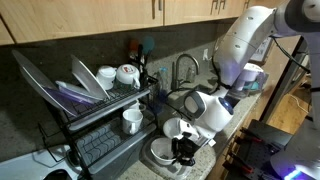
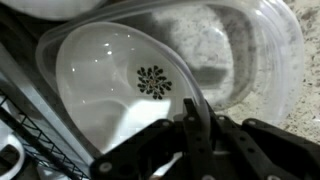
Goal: Move one white bowl to the right then put the remaining bowl in the clear bowl,take it out and put the bowl on the right inside the clear bowl
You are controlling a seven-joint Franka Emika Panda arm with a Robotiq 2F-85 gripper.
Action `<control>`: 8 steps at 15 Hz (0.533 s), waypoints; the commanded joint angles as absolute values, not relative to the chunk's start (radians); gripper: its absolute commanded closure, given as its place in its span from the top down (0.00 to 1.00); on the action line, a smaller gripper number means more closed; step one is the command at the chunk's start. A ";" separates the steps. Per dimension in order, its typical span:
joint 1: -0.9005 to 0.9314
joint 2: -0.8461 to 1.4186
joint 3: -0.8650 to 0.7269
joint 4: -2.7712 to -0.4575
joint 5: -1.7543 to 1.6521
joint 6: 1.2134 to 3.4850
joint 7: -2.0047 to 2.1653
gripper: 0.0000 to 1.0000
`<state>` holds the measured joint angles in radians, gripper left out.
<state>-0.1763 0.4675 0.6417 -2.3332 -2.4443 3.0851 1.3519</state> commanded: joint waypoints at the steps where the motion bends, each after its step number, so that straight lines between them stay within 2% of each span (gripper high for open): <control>1: -0.242 0.442 0.708 -2.372 -2.496 3.021 1.395 0.03; 6: -0.215 0.422 0.724 -2.423 -2.408 2.975 1.278 0.03; 8: -0.156 0.431 0.674 -2.430 -2.330 2.965 1.181 0.03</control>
